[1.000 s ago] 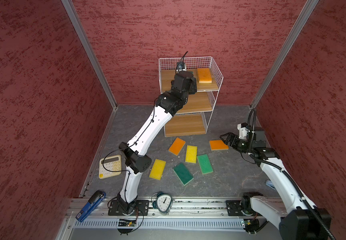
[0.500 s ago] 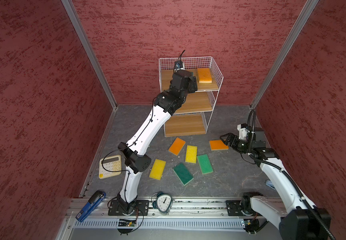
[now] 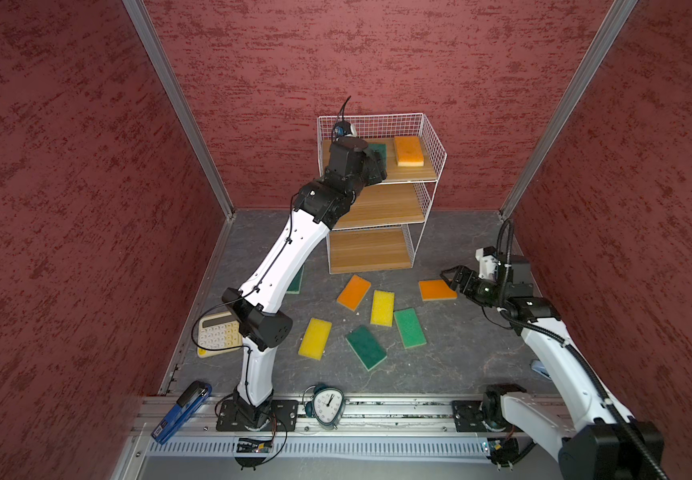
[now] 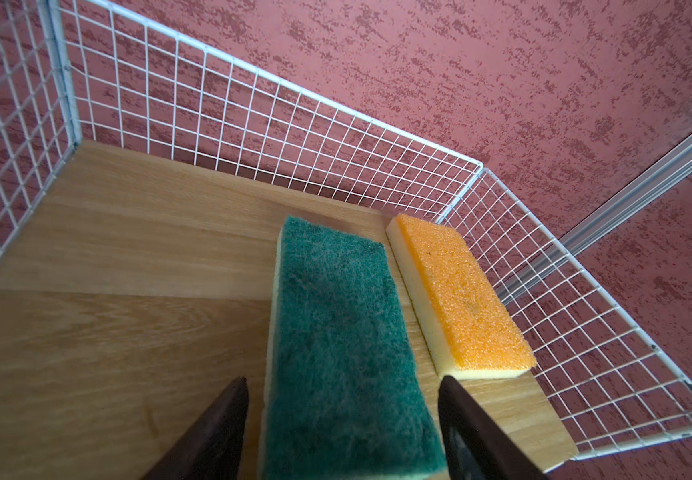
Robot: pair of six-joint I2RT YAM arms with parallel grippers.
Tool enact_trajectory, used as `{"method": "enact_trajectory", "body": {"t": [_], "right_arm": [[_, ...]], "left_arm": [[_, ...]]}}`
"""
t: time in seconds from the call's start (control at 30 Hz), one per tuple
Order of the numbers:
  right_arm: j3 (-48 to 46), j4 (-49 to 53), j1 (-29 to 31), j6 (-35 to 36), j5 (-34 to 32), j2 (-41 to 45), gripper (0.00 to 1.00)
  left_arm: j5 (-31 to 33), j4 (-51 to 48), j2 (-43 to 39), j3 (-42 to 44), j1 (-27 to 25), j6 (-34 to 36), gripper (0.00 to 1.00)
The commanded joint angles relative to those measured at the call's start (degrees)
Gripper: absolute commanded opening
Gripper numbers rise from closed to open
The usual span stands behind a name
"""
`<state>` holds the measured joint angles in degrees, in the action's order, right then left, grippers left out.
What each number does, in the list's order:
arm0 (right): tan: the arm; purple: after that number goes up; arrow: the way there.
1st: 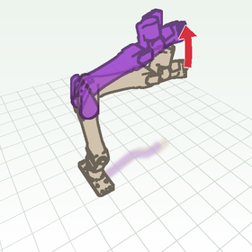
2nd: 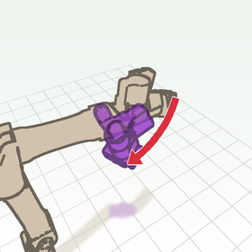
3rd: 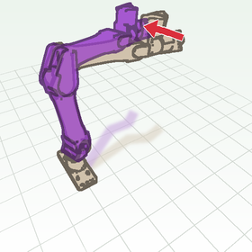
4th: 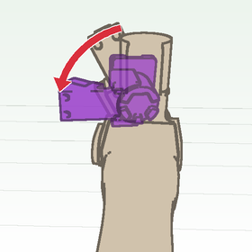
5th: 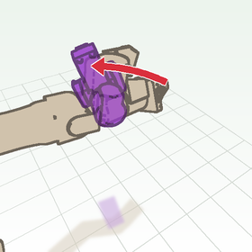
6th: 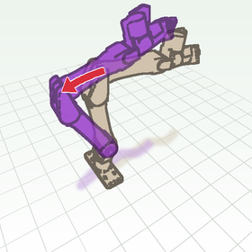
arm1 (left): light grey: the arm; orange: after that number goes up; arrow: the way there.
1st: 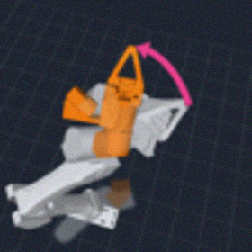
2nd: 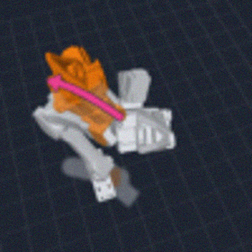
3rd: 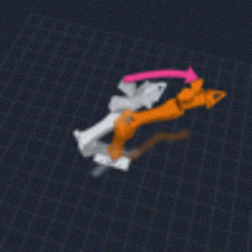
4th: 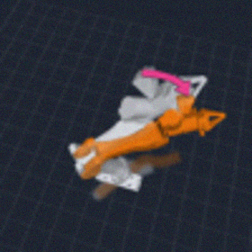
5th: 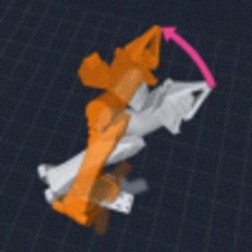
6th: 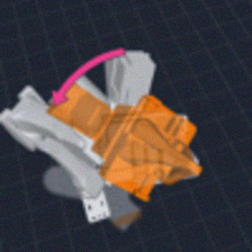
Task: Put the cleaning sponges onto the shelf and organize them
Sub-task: 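Open the left gripper and release the dark green sponge on the shelf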
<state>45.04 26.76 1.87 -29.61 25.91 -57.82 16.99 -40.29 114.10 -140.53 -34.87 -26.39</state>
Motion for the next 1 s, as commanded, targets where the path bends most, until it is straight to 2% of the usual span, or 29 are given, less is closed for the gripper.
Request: {"method": "enact_trajectory", "body": {"t": [0.0,0.27,0.47,0.57,0.8,0.97], "right_arm": [[-0.69,-1.1,-0.17,-0.27,0.41,0.96,0.91],[-0.45,-0.92,-0.08,-0.27,0.39,0.87,0.91],[-0.26,-0.92,-0.07,-0.37,0.28,0.78,0.91],[-0.13,-1.01,-0.14,-0.37,0.37,0.61,0.91],[-0.18,-1.36,-0.11,-0.72,0.56,0.43,0.91],[-0.48,-1.28,-0.17,-0.55,0.41,0.69,0.91]], "left_arm": [[-3.47,-3.29,-0.17,0.96,0.88,-2.6,0.71],[-8.88,-4.09,0.55,0.84,2.79,-6.0,0.6],[-10.07,-4.69,0.55,0.55,3.06,-6.61,0.44],[-10.22,-5.69,0.42,0.35,3.19,-7.31,0.42],[-10.12,-8.54,1.75,-2.39,3.52,-7.58,0.26],[-11.02,-8.88,2.95,-3.36,3.84,-8.57,0.19]]}}
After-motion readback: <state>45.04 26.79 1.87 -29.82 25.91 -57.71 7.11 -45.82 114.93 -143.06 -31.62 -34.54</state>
